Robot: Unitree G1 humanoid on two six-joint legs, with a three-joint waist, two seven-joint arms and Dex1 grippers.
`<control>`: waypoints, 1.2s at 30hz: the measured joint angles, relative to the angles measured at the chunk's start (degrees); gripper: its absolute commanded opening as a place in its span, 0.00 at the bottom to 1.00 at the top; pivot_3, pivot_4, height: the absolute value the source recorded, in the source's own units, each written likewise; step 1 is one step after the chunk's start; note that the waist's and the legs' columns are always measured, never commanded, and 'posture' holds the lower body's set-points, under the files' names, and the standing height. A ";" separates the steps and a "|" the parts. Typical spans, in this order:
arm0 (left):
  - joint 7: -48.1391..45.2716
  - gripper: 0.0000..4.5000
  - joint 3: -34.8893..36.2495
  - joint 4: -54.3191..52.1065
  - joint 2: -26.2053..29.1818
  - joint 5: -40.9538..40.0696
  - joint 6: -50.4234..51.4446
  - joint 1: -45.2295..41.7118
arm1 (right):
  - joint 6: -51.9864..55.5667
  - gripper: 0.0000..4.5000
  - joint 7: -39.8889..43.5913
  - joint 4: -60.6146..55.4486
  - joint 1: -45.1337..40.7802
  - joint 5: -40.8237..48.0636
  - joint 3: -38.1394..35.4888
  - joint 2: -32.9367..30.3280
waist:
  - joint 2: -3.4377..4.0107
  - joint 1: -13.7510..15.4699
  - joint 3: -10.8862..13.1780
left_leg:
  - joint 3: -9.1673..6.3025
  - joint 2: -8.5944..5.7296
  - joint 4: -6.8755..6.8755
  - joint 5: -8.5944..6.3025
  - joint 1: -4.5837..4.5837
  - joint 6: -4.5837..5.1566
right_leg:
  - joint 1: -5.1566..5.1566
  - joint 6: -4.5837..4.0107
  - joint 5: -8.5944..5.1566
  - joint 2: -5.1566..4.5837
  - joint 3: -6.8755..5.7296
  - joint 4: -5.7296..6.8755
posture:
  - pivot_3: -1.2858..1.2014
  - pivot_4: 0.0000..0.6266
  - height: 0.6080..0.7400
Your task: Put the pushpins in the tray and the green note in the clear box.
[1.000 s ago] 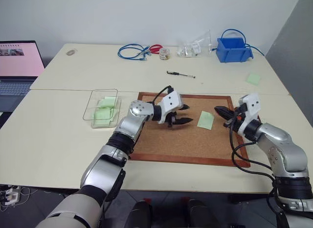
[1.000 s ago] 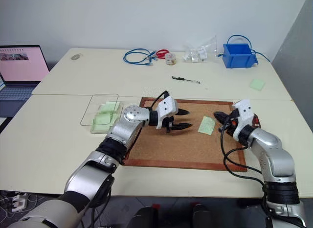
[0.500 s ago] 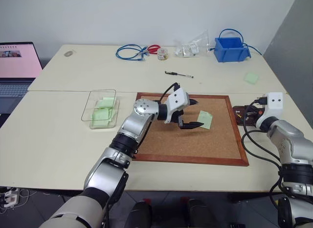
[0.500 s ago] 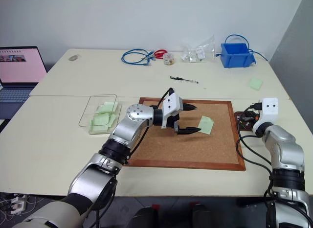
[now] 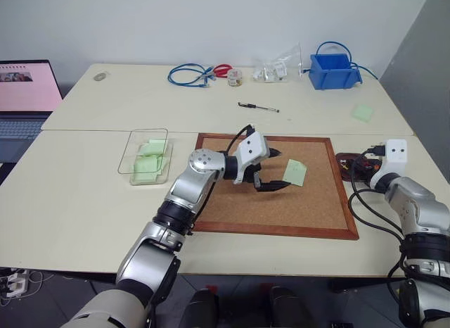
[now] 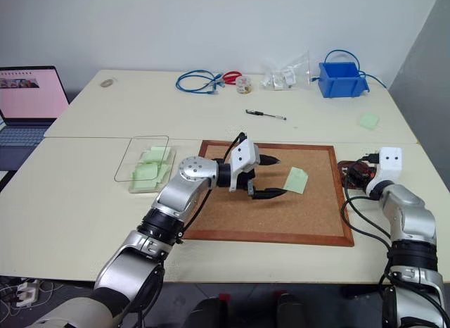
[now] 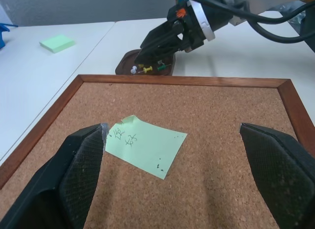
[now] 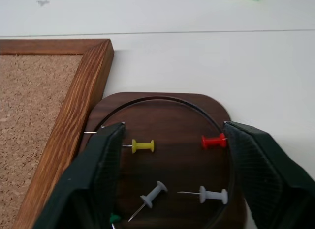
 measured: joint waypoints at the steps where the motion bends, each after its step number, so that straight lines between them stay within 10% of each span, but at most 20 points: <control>1: 0.13 1.00 0.00 -0.53 0.14 -0.04 0.38 0.50 | -0.40 0.96 0.05 -0.79 0.34 0.00 -0.04 0.00 | 0.00 -0.02 0.00 | 0.00 0.01 0.00 0.00 0.00 0.00 | 0.00 0.00 0.00 0.00 -0.01 0.00 | 0.52 0.24 1.00; 16: 2.95 1.00 1.39 -2.68 3.20 -0.94 5.87 5.03 | -1.68 0.96 14.36 -18.38 7.88 6.98 7.57 2.15 | 0.01 0.35 0.00 | -0.07 -0.03 0.10 0.00 0.00 0.00 | 0.04 0.03 0.02 -0.04 -0.07 0.04 | 0.52 0.24 1.00; 36: 1.17 1.00 0.56 52.12 -8.80 9.33 -16.85 -24.20 | 4.40 0.96 14.90 -39.51 20.18 10.21 7.72 -1.36 | -0.14 0.07 0.09 | -0.10 -0.11 -0.02 -0.01 -0.06 0.01 | 0.02 0.04 0.01 0.00 -0.12 -0.12 | 0.52 0.24 1.00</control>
